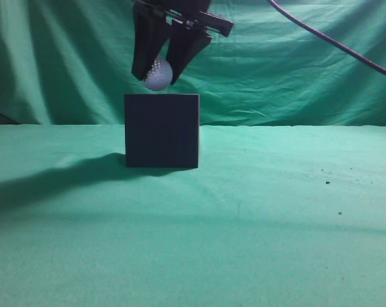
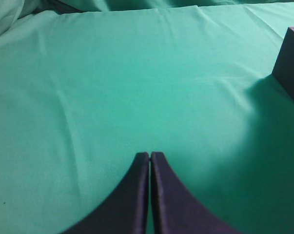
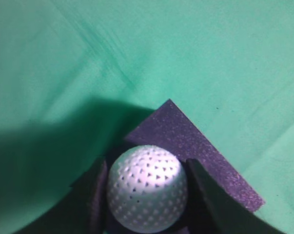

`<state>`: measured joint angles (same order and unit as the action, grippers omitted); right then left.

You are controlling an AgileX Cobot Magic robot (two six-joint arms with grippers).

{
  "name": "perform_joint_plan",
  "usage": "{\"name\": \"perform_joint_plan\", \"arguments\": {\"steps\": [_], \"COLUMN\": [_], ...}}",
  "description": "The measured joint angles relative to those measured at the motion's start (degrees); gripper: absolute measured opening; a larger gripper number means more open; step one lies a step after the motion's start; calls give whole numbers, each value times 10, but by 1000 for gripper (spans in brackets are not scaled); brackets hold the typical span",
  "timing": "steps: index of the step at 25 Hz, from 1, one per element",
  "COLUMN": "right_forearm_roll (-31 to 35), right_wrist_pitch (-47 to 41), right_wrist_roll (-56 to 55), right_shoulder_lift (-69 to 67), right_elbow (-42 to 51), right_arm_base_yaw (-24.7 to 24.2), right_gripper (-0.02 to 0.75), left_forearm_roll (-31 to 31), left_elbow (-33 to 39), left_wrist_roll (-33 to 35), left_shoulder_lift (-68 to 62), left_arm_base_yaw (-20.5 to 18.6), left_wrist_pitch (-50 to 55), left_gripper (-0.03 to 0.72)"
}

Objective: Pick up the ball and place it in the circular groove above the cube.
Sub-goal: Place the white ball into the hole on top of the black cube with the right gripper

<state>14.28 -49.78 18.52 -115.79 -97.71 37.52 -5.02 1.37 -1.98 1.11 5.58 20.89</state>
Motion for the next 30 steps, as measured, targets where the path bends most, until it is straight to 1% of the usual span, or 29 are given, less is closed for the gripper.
{"name": "perform_joint_plan", "arguments": {"steps": [6,10,11,14,19,20,21,23,26,29,30], "right_forearm_roll": [-22,-25,-26,-26,-28,-32,-40,-60,-106,-134,-136], "right_wrist_pitch": [-6,-12,-14,-15,-40,-52,-68,-109,-187,-212,-215], "right_wrist_roll": [0,0,0,0,-1,-5,-13,-37,-73,-93,-97], "right_shoulder_lift": [-1,-10,-13,-14,-16,-15,-13,-6,2,15,20], "right_elbow": [-4,-4,-4,-12,-60,-75,-87,-121,-170,-196,-198], "right_arm_base_yaw": [0,0,0,0,0,0,0,0,0,0,0], "right_gripper": [311,311,371,464,456,497,482,482,304,98,57], "left_forearm_roll": [0,0,0,0,0,0,0,0,0,0,0], "left_elbow": [0,0,0,0,0,0,0,0,0,0,0], "left_wrist_roll": [0,0,0,0,0,0,0,0,0,0,0], "left_shoulder_lift": [0,0,0,0,0,0,0,0,0,0,0], "left_arm_base_yaw": [0,0,0,0,0,0,0,0,0,0,0], "left_wrist_pitch": [0,0,0,0,0,0,0,0,0,0,0], "left_gripper": [0,0,0,0,0,0,0,0,0,0,0]}}
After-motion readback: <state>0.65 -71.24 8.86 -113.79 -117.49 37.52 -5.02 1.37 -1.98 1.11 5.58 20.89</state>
